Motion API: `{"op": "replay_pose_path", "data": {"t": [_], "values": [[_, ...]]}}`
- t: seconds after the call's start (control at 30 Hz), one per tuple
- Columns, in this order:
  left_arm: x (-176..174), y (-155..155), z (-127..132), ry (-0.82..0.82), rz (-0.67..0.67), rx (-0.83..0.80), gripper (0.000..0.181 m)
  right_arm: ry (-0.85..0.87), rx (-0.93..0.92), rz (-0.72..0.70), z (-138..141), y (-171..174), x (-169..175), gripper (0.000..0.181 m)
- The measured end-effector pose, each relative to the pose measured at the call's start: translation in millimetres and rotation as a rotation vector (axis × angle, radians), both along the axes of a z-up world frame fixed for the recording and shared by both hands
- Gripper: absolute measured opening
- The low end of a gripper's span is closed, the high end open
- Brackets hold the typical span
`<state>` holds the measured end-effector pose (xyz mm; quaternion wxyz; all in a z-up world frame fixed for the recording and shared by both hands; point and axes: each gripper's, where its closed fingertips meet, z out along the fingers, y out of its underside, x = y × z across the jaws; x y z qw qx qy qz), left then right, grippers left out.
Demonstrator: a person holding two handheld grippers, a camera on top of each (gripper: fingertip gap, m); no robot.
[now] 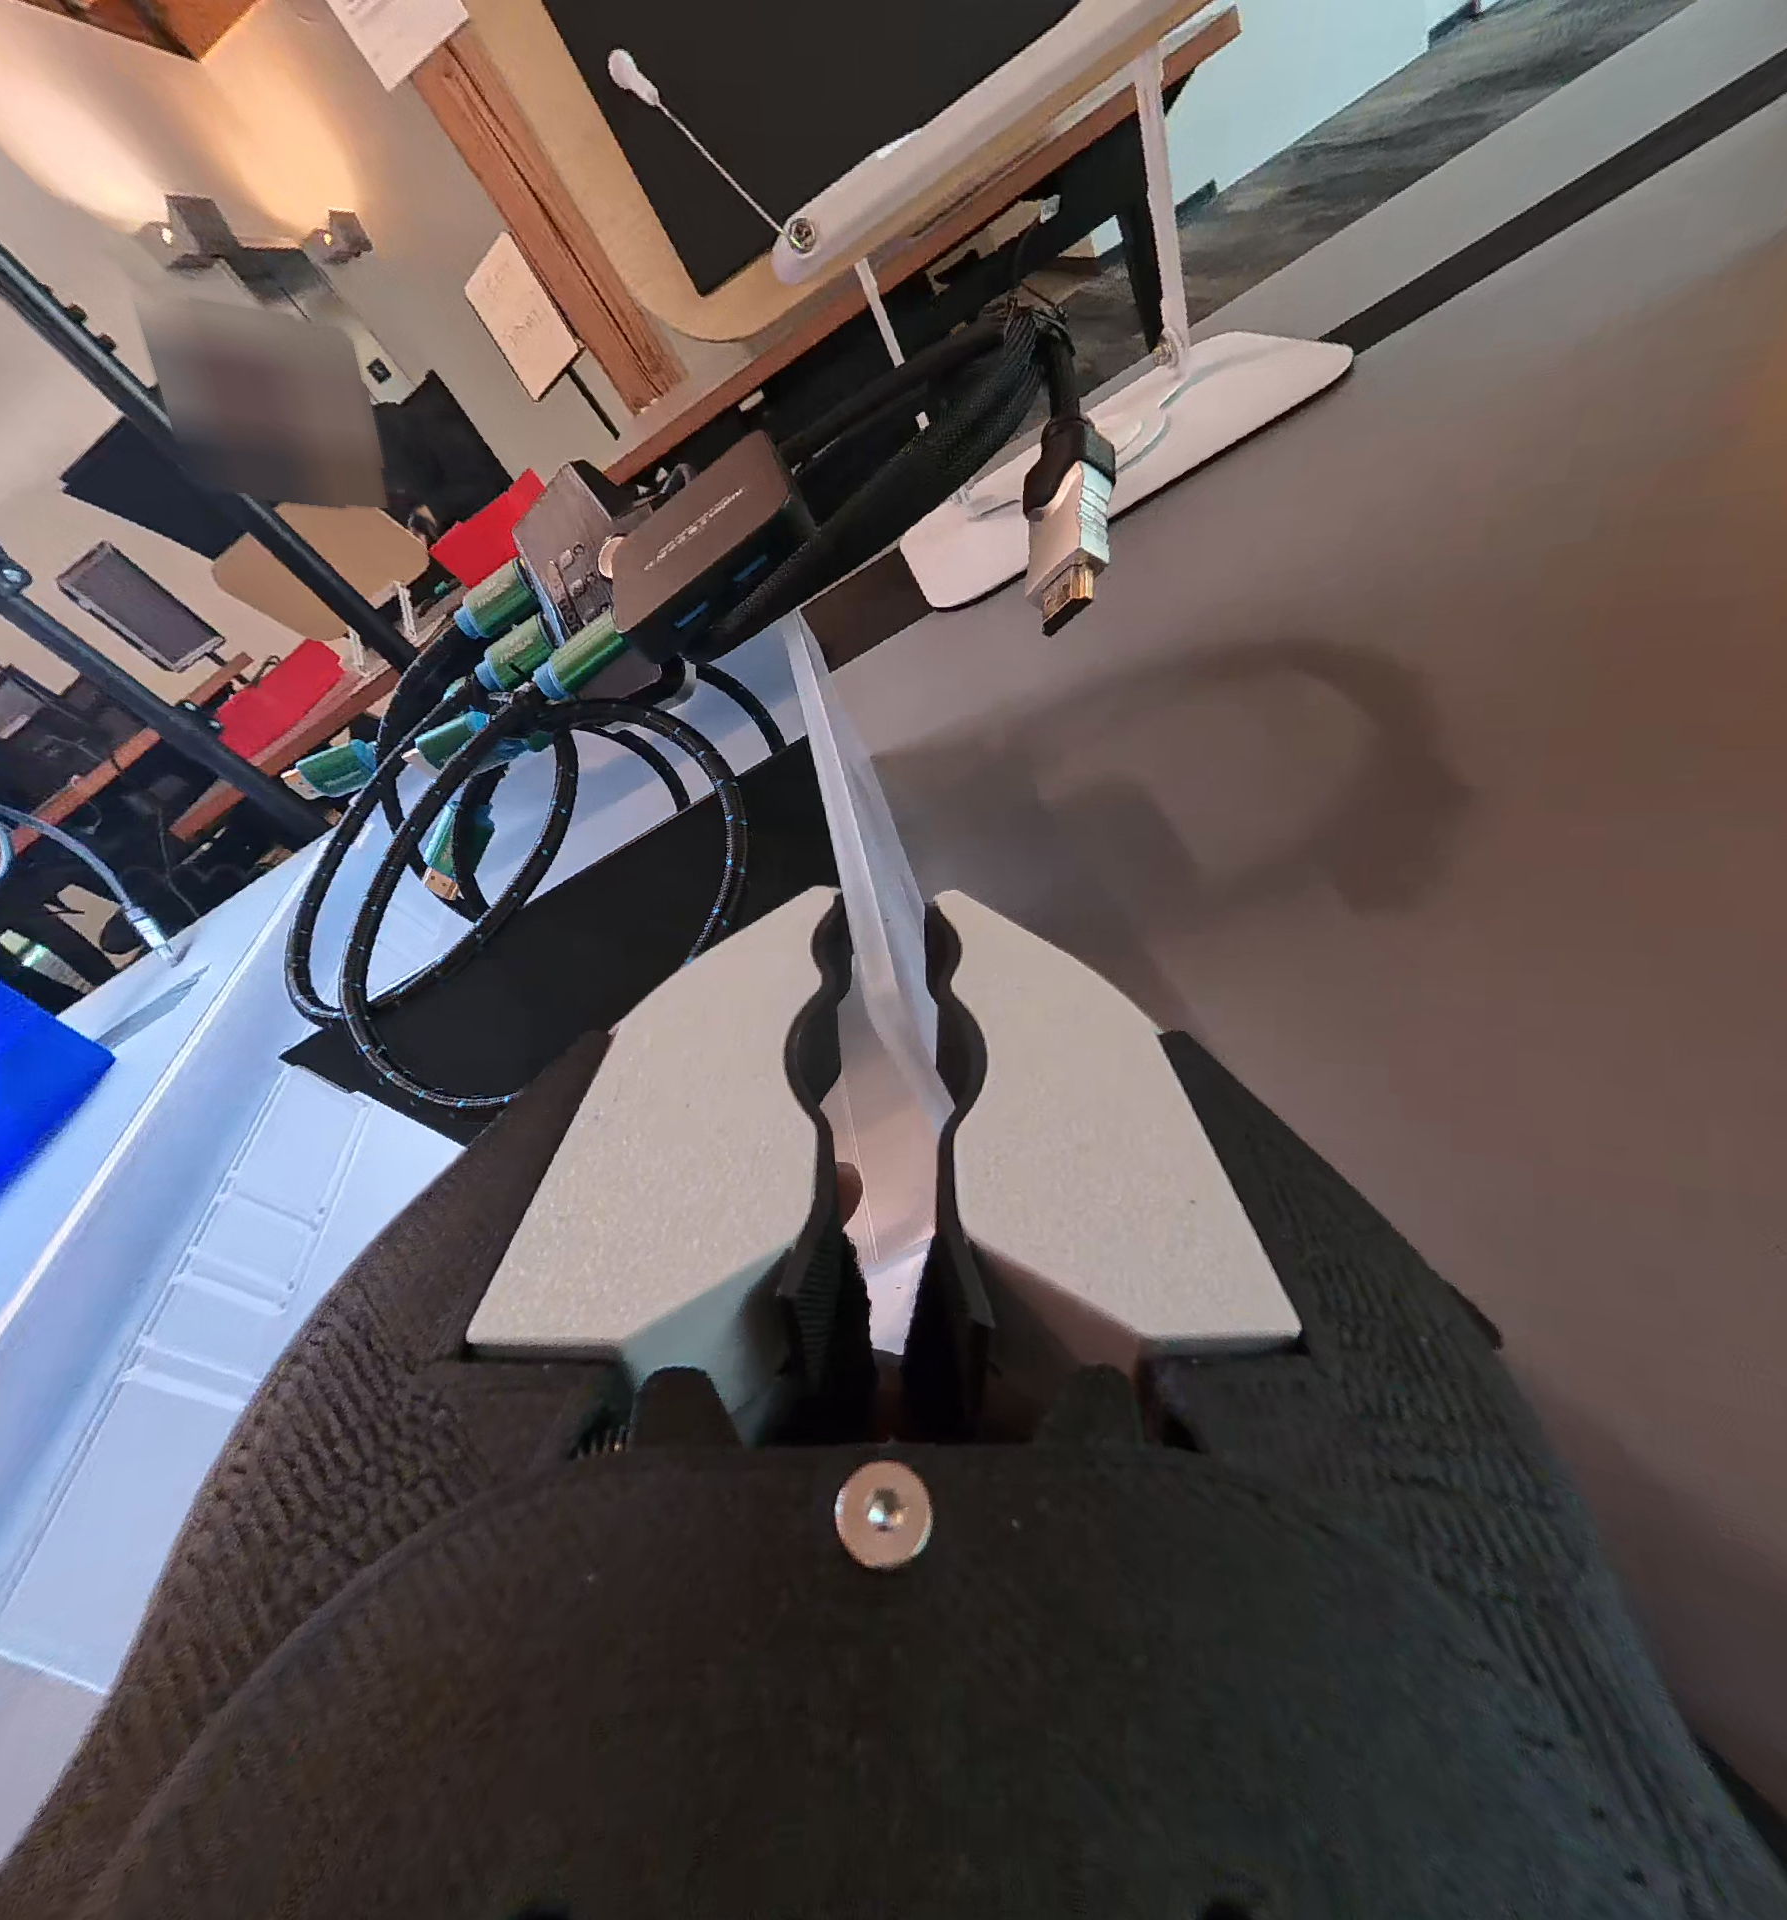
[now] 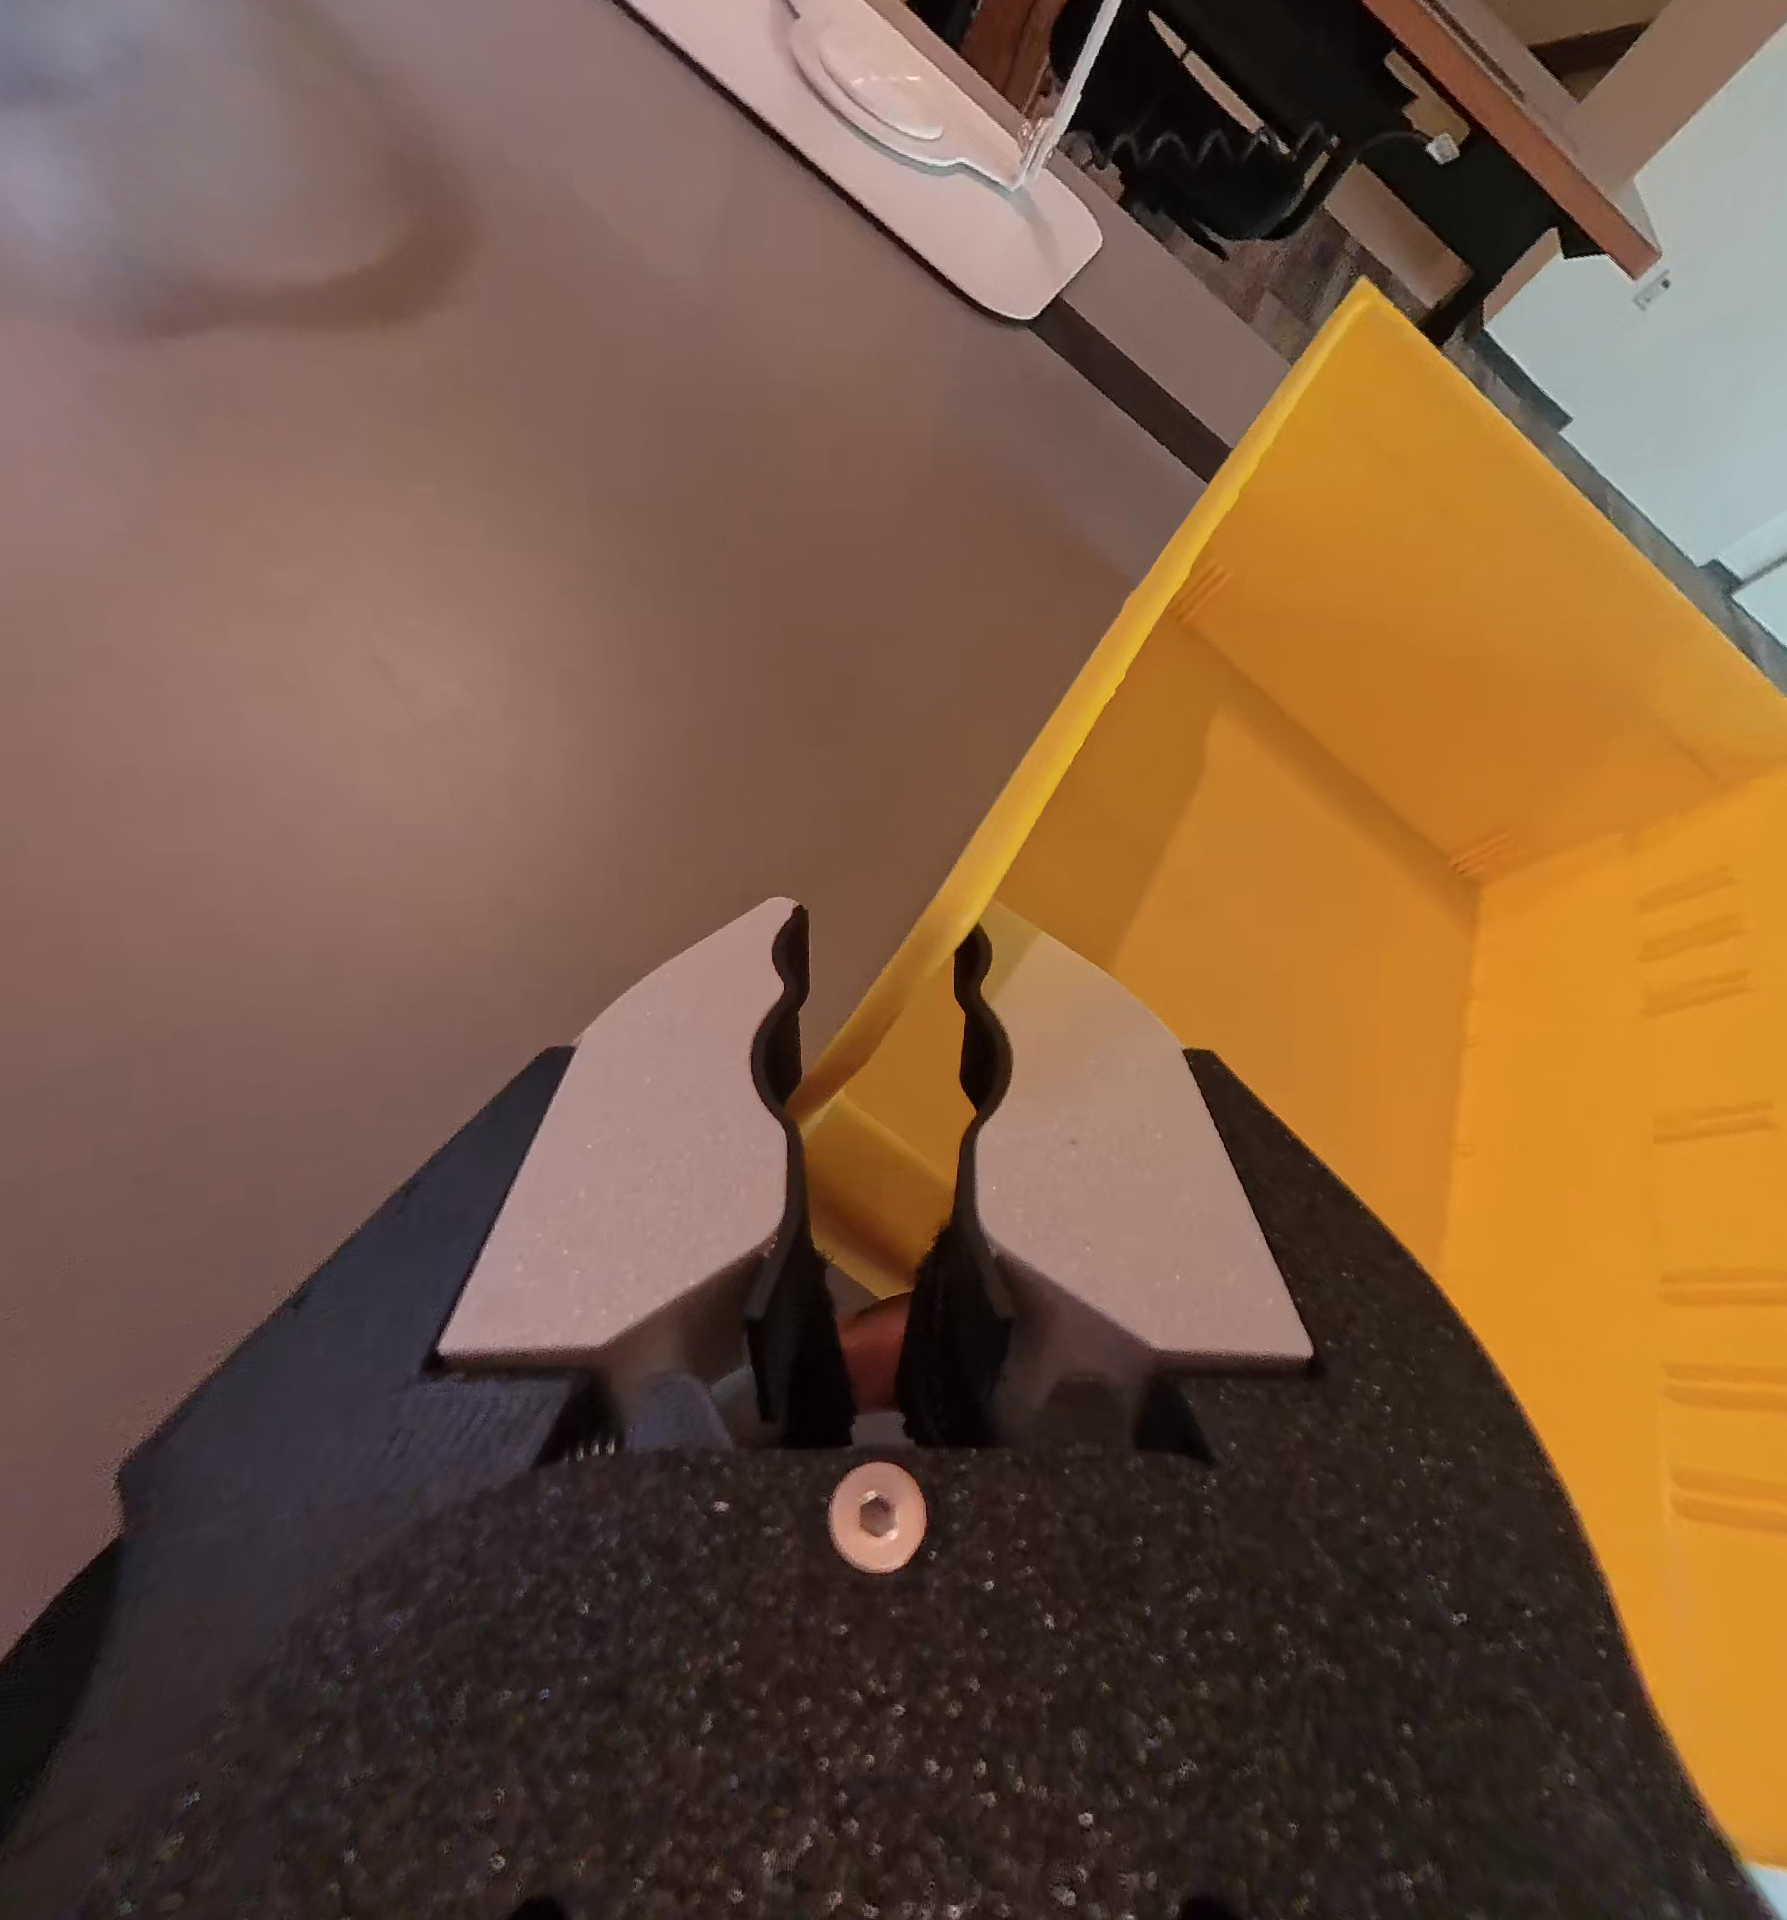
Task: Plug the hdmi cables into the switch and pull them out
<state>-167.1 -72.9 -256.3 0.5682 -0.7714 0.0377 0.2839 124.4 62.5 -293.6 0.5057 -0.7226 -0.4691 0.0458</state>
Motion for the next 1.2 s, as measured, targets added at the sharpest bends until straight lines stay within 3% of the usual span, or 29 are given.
{"op": "replay_pose_path", "data": {"t": [0.1, 0.5, 0.63, 0.7, 0.73, 0.8, 0.9, 0.97, 1.2], "values": [[-0.4, 1.4, -3.9, -0.004, 0.003, -0.025, 0.013, 0.057, -0.021, 0.006, 0.7, 0.8, -0.3, 0.027], [-0.1, 1.7, -6.8, 0.029, 0.015, -0.037, 0.015, -0.046, 0.079, -0.032, -2.1, 8.5, 2.5, 0.025], [1.7, 1.5, -6.2, 0.052, 0.011, -0.033, 0.024, -0.026, 0.171, -0.029, 9.3, 10.7, -0.1, 0.027], [-0.1, -1.3, 1.2, 0.057, 0.026, 0.017, 0.040, 0.049, 0.212, -0.023, 21.7, 9.9, -2.4, 0.030], [-1.4, -4.3, 8.7, 0.053, 0.033, 0.071, 0.057, 0.104, 0.236, -0.018, 29.9, 9.3, -3.3, 0.035], [-3.2, -14.3, 30.0, 0.031, 0.028, 0.235, 0.079, 0.238, 0.286, 0.001, 48.8, 6.6, -4.6, 0.049], [-11.0, -34.7, 61.5, -0.039, 0.025, 0.494, 0.100, 0.428, 0.359, 0.001, 75.1, 4.6, 0.3, 0.083], [-21.6, -44.2, 70.0, -0.096, 0.066, 0.572, 0.115, 0.509, 0.410, -0.022, 89.3, 4.5, 7.3, 0.099], [-23.1, -54.3, 82.9, -0.015, 0.089, 0.630, 0.133, 0.603, 0.641, -0.167, 124.0, 4.1, 40.0, 0.121]]}}
